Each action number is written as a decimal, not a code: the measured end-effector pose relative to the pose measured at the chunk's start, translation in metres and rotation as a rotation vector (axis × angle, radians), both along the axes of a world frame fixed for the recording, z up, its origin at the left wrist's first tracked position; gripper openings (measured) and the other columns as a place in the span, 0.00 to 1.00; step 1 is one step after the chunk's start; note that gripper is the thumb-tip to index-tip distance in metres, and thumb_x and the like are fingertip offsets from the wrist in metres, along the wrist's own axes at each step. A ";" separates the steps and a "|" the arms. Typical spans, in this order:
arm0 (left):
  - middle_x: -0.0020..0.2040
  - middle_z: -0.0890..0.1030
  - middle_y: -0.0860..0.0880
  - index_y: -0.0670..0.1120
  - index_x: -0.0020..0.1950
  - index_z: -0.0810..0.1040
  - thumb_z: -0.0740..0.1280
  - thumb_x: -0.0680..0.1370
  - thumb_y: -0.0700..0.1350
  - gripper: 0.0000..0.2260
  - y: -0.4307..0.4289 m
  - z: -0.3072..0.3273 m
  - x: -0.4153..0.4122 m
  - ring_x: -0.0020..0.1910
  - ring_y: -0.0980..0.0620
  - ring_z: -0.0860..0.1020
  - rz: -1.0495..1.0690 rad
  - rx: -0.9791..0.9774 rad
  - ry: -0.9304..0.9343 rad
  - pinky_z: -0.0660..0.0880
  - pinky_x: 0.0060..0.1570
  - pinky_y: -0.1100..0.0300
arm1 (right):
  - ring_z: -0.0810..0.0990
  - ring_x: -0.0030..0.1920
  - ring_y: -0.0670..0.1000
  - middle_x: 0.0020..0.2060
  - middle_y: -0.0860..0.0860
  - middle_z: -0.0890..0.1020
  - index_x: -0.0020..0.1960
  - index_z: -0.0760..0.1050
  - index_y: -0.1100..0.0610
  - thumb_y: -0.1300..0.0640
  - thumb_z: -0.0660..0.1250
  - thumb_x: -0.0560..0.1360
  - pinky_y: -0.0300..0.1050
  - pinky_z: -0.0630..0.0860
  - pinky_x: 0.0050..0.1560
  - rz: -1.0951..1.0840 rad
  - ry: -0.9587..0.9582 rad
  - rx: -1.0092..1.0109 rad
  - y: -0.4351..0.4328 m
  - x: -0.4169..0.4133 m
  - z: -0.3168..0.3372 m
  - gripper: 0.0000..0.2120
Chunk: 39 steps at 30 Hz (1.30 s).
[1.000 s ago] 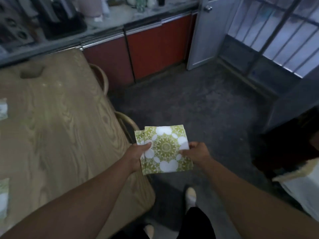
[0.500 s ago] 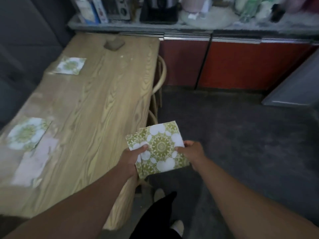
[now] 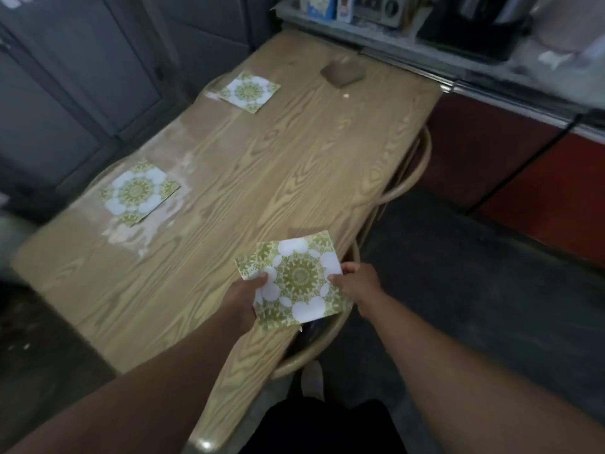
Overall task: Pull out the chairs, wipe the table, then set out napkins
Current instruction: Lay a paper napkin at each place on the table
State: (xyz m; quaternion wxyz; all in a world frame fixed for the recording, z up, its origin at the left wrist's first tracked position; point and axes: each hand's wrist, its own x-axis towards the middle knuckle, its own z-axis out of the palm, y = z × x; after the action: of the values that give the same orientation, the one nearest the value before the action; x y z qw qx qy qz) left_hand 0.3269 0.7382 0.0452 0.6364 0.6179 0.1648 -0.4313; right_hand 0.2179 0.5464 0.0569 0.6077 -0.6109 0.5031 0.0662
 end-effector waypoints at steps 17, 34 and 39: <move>0.61 0.79 0.41 0.40 0.64 0.76 0.66 0.79 0.45 0.16 0.013 -0.003 0.012 0.58 0.39 0.78 0.840 0.303 0.044 0.74 0.60 0.42 | 0.82 0.51 0.55 0.51 0.56 0.84 0.56 0.81 0.59 0.57 0.73 0.72 0.43 0.75 0.48 0.772 0.174 -0.211 -0.027 0.123 -0.032 0.14; 0.62 0.79 0.40 0.42 0.63 0.76 0.64 0.80 0.43 0.13 0.011 0.025 0.019 0.61 0.40 0.78 1.212 0.345 -0.120 0.73 0.63 0.42 | 0.82 0.51 0.56 0.50 0.56 0.85 0.52 0.82 0.58 0.55 0.73 0.72 0.44 0.75 0.50 0.830 0.138 -0.270 -0.013 0.151 -0.034 0.11; 0.61 0.80 0.40 0.44 0.61 0.77 0.64 0.80 0.43 0.11 0.016 0.028 0.025 0.61 0.40 0.78 1.227 0.330 -0.125 0.73 0.63 0.41 | 0.82 0.51 0.57 0.51 0.56 0.85 0.54 0.81 0.58 0.55 0.73 0.72 0.47 0.77 0.53 0.791 0.148 -0.267 -0.008 0.155 -0.035 0.12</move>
State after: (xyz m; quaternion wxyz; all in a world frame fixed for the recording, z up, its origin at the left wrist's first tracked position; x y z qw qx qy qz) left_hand 0.3518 0.7540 0.0734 0.6726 0.5251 0.5152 0.0795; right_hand 0.3730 0.5383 0.0216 0.4132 -0.8239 0.2762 0.2724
